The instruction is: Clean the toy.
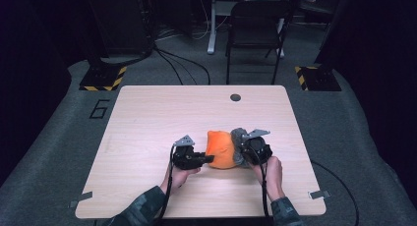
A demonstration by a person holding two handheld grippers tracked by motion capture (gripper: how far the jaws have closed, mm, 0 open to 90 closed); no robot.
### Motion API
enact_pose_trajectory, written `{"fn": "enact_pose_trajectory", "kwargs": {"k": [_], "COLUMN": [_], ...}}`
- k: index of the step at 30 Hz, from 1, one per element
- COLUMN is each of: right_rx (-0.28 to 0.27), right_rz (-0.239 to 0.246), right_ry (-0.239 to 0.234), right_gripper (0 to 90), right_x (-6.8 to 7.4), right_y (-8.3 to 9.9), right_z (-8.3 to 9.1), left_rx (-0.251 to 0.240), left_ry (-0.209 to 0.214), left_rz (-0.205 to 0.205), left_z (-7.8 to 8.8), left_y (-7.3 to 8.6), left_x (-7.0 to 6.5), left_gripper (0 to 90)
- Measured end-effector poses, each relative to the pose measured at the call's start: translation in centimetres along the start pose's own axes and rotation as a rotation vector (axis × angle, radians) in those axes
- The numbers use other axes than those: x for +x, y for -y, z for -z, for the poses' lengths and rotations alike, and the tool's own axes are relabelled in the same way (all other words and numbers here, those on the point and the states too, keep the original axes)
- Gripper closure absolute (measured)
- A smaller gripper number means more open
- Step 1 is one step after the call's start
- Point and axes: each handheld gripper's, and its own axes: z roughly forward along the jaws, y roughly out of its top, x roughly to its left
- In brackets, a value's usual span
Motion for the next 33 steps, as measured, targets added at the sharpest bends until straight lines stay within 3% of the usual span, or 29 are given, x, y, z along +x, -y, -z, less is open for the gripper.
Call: {"fn": "enact_pose_trajectory", "kwargs": {"k": [4, 10, 13, 16, 17, 21, 22, 23, 26, 31, 32, 33], "right_rx": [0.031, 0.116, 0.144, 0.134, 0.111, 0.0, 0.0, -0.074, -0.152, -0.178, -0.178, -0.151], "right_rz": [-0.023, -0.038, -0.041, -0.038, -0.027, -0.059, -0.059, -0.043, 0.004, 0.085, 0.085, 0.103], "right_ry": [0.017, 0.049, 0.049, 0.06, 0.066, 0.056, 0.056, 0.026, -0.022, -0.063, -0.063, -0.067], "right_gripper": [77.7, 77.5, 77.5, 77.5, 77.5, 77.5, 77.5, 77.5, 77.5, 77.4, 77.4, 77.3], "right_x": [-0.8, -2.3, -2.4, -2.5, -2.7, -2.5, -2.5, -1.7, 0.2, 3.7, 3.7, 4.7], "right_y": [0.5, 2.0, 2.4, 2.0, 1.7, 0.1, 0.1, -0.9, -2.1, -2.9, -2.9, -2.9], "right_z": [-0.6, -3.0, -3.8, -2.9, -2.3, 1.5, 1.5, 3.5, 5.2, 5.0, 5.0, 3.7], "left_rx": [0.001, 0.006, 0.004, 0.006, 0.006, 0.008, 0.008, 0.009, 0.013, 0.014, 0.014, 0.015], "left_ry": [0.001, 0.0, -0.001, 0.0, -0.003, -0.007, -0.007, -0.009, -0.01, -0.013, -0.013, -0.014], "left_rz": [-0.005, -0.008, -0.012, -0.014, -0.01, -0.023, -0.023, -0.026, -0.038, -0.049, -0.049, -0.049], "left_z": [0.0, 0.1, 0.1, 0.1, 0.1, 0.0, 0.0, 0.0, 0.0, -0.1, -0.1, -0.1], "left_y": [0.0, 0.0, 0.0, 0.0, 0.0, 0.0, 0.0, 0.0, -0.1, 0.0, 0.0, 0.0], "left_x": [0.1, 0.2, 0.2, 0.3, 0.3, 0.2, 0.2, 0.1, 0.2, 0.0, 0.0, 0.0], "left_gripper": [74.7, 74.5, 74.3, 74.1, 74.0, 73.9, 73.9, 74.0, 73.9, 74.0, 73.9, 73.9]}}
